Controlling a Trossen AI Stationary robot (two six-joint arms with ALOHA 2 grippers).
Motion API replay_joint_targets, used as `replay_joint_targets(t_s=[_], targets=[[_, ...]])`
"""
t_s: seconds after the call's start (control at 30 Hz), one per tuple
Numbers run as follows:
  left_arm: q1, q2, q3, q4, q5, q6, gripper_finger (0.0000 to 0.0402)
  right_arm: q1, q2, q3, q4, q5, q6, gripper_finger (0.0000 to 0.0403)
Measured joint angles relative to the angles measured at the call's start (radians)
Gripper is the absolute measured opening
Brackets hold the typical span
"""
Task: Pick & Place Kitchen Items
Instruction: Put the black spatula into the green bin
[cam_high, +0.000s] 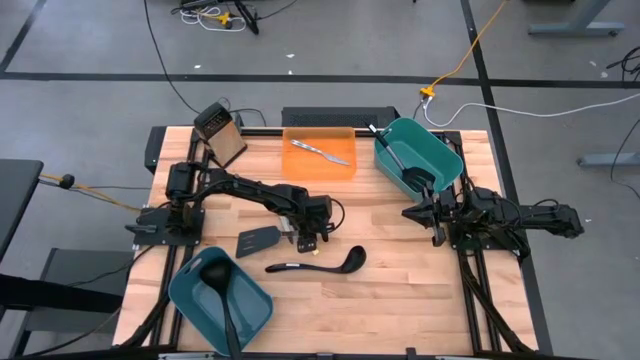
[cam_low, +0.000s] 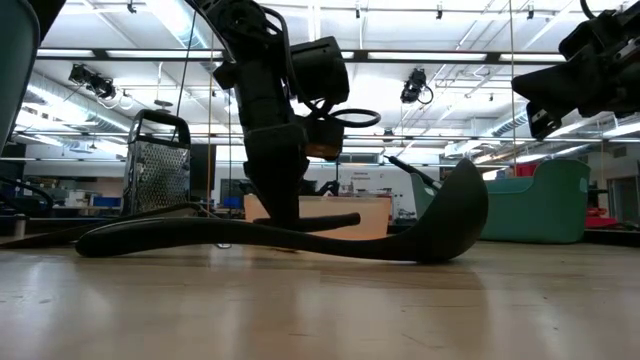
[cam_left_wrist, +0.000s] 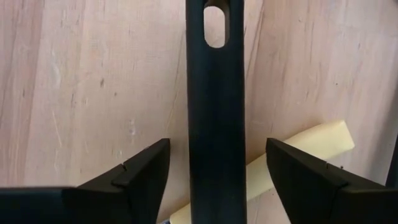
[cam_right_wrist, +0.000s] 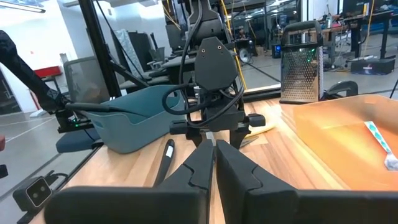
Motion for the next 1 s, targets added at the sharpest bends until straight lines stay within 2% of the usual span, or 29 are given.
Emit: replay_joint_targets(t_s=[0.33,1.0], targets=[[0.000,0.000,0.000,0.001,0.000,0.001,0.0208,0.000,0.000,0.000,0.000,0.000,0.000,0.0027],[0.000,0.000,0.000,0.017,0.016,-0.002,0.0131,0.000,0.000,0.000,0.000,0.000,0.000,0.0027]])
